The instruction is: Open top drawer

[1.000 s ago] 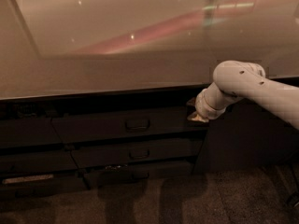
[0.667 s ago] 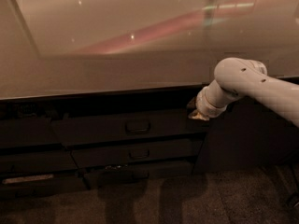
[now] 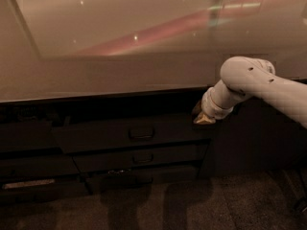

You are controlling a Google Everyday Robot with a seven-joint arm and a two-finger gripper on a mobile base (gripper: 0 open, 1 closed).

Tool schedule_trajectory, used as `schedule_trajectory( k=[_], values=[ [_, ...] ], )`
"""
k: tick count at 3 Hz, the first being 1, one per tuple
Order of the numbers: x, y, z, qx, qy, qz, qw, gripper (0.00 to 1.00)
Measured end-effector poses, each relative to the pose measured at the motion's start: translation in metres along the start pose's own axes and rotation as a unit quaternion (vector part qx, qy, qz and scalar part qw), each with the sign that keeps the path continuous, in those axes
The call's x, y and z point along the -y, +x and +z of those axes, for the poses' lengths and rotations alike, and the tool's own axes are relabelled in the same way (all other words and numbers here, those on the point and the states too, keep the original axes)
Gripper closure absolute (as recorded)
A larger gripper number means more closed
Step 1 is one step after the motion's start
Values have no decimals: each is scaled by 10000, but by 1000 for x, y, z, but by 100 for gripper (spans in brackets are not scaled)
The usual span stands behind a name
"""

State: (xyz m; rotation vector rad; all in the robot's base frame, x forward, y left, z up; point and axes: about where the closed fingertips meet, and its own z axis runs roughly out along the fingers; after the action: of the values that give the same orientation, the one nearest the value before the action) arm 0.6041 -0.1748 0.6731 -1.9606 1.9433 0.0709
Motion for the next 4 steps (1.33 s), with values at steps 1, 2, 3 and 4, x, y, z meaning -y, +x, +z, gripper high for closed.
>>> schedule_trajectory(
  k=[1, 2, 3, 4],
  values=[
    [-1, 0, 1, 3, -60, -4, 10000, 100],
    [-3, -1, 0, 18, -49, -21, 10000, 100],
    [-5, -1, 0, 36, -38, -41, 10000, 100],
    [-17, -2, 0, 126, 38, -173, 9998, 100]
  ],
)
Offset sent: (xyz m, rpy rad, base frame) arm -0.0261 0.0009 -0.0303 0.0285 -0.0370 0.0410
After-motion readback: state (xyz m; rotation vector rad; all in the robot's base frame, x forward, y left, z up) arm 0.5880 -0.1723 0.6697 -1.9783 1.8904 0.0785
